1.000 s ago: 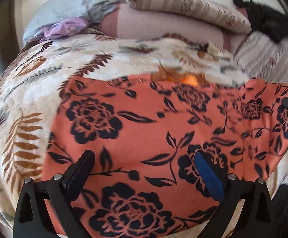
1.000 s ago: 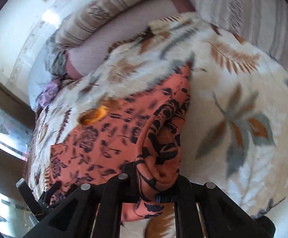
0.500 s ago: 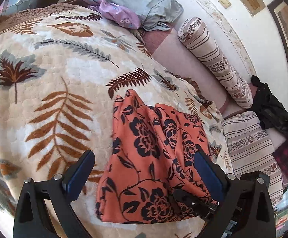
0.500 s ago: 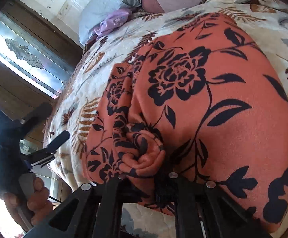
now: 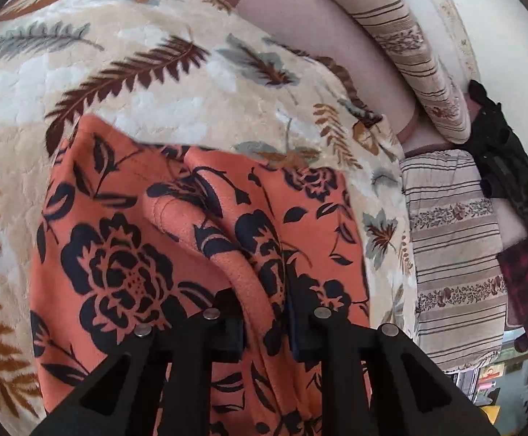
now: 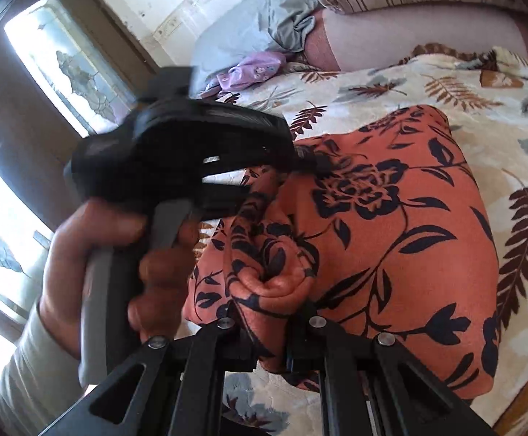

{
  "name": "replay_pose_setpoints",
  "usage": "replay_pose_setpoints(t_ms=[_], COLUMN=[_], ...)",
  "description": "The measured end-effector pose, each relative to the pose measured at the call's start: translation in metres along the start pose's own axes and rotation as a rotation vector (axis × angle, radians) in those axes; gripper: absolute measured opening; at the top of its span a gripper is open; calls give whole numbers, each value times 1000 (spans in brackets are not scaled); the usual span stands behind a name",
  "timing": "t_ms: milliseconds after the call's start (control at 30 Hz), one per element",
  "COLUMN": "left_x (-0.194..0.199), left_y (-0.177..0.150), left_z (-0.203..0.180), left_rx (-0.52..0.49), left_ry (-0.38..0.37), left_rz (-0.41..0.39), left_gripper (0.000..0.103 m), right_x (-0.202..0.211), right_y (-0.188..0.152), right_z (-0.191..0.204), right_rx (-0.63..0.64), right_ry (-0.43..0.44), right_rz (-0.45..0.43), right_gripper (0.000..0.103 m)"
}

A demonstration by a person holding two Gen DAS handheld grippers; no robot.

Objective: Fold small clothes

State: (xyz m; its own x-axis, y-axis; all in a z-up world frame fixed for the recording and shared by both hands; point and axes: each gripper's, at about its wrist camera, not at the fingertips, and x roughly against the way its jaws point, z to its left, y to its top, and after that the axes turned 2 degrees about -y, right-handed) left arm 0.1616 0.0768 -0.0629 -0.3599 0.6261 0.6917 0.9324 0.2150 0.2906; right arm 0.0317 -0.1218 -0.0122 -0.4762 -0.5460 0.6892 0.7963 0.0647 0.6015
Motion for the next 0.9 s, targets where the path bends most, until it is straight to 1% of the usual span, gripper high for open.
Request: replay_pose_setpoints(t_ms=[67,133,200,233,267,300,367,400,433,467,500,567,633,667,700,733,767,800,833,867,900], left_x=[20,43,59,62,57,47,22,19,23,28,30,32,39,41,36,28,27,34,42,51,59], left_y=[5,12,17,18,21,25,25,22,20,20,21,24,22,21,21,20,19,17,16,13,11], left_z=[-12,-15,-7,3,16,33,70,82,87,88,85,72,60,62,69,81,91,96,97,95,92], left_rx=[-102,-175,-246,-276,-280,-253,-183,-166,-156,-145,-150,-188,-222,-217,-193,-164,-140,-119,-103,-104,-119], left_ry=[-31,-73,-90,-82,-56,-17,88,60,14,-4,-7,16,6,-3,16,55,33,6,13,29,58], left_rz=[-54,-98,-120,-126,-111,-75,-8,-10,-39,-51,-53,-54,-81,-94,-84,-54,-52,-65,-73,-86,-96], left_gripper=[16,16,17,17,17,17,18,19,19,19,19,18,18,18,22,27,29,31,34,36,37], right_x=[6,10,6,0,-10,-26,-69,-87,-94,-90,-85,-77,-68,-63,-62,-66,-71,-79,-75,-68,-62], right_y=[8,19,24,24,22,18,3,-5,-10,-11,-10,-7,-5,-6,-9,-14,-21,-29,-34,-37,-40], right_z=[8,21,42,52,60,66,64,60,58,58,59,59,68,73,75,75,73,70,70,72,73], right_rx=[20,35,79,106,131,142,111,92,78,69,62,57,88,94,93,85,72,53,51,64,68], right_ry=[9,33,39,31,18,13,26,24,27,34,40,44,36,32,28,26,36,57,66,76,115], right_rz=[-21,-44,-49,-46,-34,6,116,165,177,156,153,150,128,119,114,117,138,168,146,119,114], right_gripper=[10,10,10,10,10,12,12,13,13,13,13,13,13,14,14,21,26,39,40,45,62])
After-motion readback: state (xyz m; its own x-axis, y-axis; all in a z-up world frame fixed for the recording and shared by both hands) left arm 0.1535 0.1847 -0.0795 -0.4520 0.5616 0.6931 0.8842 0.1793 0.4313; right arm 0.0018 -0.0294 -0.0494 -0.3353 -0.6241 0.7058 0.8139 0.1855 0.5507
